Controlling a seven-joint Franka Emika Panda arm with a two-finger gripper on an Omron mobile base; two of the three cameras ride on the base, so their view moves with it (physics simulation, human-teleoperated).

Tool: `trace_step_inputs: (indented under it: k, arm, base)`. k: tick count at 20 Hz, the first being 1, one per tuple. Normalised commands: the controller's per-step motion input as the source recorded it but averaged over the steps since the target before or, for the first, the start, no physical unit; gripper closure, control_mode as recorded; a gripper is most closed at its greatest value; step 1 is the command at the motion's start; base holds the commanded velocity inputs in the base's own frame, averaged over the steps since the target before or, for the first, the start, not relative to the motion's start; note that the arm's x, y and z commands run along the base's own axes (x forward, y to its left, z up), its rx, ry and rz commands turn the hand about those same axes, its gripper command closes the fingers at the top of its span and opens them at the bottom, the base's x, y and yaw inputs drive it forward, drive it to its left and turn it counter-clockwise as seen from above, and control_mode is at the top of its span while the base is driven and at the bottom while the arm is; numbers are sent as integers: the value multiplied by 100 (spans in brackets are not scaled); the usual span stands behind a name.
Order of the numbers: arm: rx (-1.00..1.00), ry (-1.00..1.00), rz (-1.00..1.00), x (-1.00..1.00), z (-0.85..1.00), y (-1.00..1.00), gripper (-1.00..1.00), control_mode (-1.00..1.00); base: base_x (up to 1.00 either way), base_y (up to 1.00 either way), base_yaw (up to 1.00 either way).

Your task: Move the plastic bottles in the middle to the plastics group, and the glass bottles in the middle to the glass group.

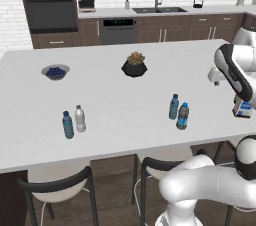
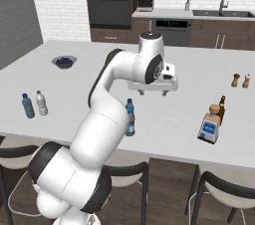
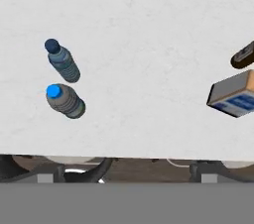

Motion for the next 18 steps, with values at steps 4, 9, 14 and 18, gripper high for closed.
trace_step_inputs:
  k: [4, 9, 14, 18]
  arm:
    - [-3, -5, 0, -25, 8, 100, -100, -100]
    - [1, -11, 1, -1, 0, 71, -100, -100]
    - [5, -1, 3, 23, 0, 42, -100, -100]
    - [0, 2, 0, 11, 0, 3, -100, -100]
  base:
    - [0, 0, 0]
    - [0, 0, 0]
    - [0, 0, 0]
    - [0, 0, 0]
